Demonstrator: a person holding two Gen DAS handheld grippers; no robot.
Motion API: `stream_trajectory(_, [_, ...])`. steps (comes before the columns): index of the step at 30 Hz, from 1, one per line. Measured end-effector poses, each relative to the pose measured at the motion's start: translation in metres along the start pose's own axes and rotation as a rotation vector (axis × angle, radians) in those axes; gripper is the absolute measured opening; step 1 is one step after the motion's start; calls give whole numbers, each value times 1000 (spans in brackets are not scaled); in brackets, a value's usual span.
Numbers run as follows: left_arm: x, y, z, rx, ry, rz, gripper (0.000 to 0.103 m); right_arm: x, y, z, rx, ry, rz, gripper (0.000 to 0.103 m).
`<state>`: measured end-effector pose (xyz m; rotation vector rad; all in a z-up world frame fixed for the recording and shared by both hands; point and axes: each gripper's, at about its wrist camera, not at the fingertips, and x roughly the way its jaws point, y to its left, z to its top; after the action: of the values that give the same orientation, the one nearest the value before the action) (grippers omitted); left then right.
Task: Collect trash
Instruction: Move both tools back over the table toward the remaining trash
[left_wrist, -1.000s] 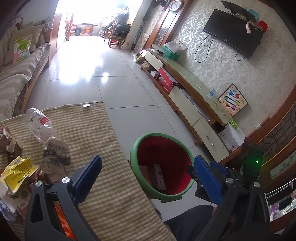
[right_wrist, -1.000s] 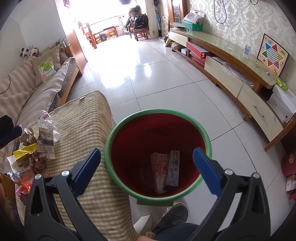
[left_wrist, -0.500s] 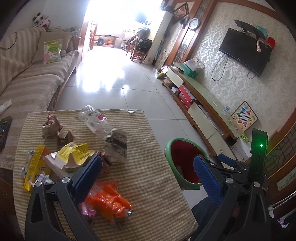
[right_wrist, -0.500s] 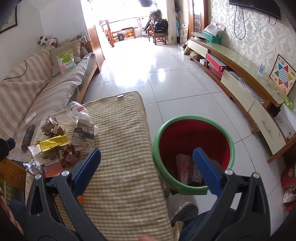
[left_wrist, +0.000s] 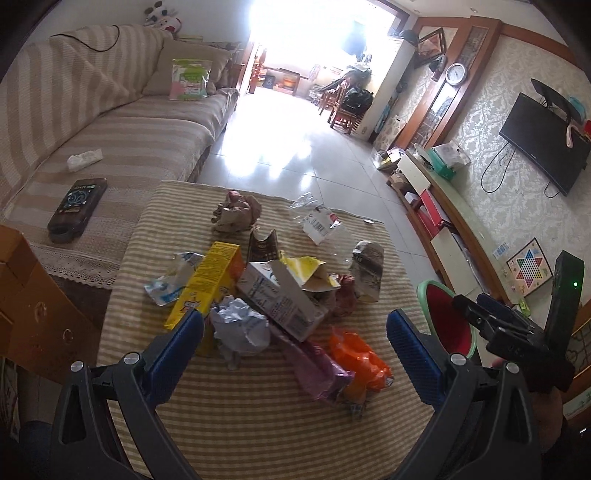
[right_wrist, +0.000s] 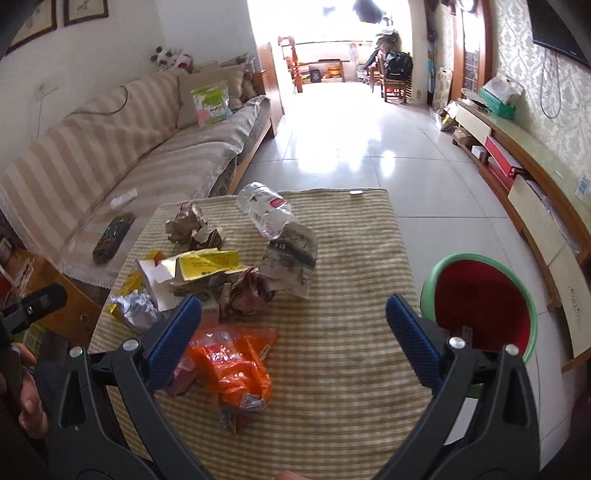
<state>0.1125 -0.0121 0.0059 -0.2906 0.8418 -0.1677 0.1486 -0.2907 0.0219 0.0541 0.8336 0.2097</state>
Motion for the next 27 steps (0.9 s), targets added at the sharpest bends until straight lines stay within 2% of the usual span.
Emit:
stream_trajectory(3, [7, 20, -5, -21, 22, 31, 95, 11, 21, -12, -62, 43, 14, 98])
stream_trajectory(9, [32, 42, -18, -44, 94, 71, 94, 35, 36, -38, -97, 133, 26, 98])
stream_trajectory(11, [42, 48, -22, -67, 128, 48, 93, 42, 38, -44, -99, 155, 28, 98])
stream_trajectory(12, [45, 50, -23, -77, 134, 37, 89, 44, 38, -47, -99, 161, 34, 98])
stream_trajectory(15, [53, 51, -24, -83, 128, 57, 88, 50, 39, -53, -104, 175, 46, 98])
stream_trajectory(21, [72, 62, 3, -78, 132, 65, 88, 63, 40, -56, -96, 191, 63, 98])
stream_trajectory(25, [95, 71, 26, -84, 181, 43, 87, 72, 40, -60, -91, 210, 67, 98])
stream_trajectory(27, [110, 72, 35, -62, 214, 52, 83, 75, 40, -61, -92, 218, 68, 98])
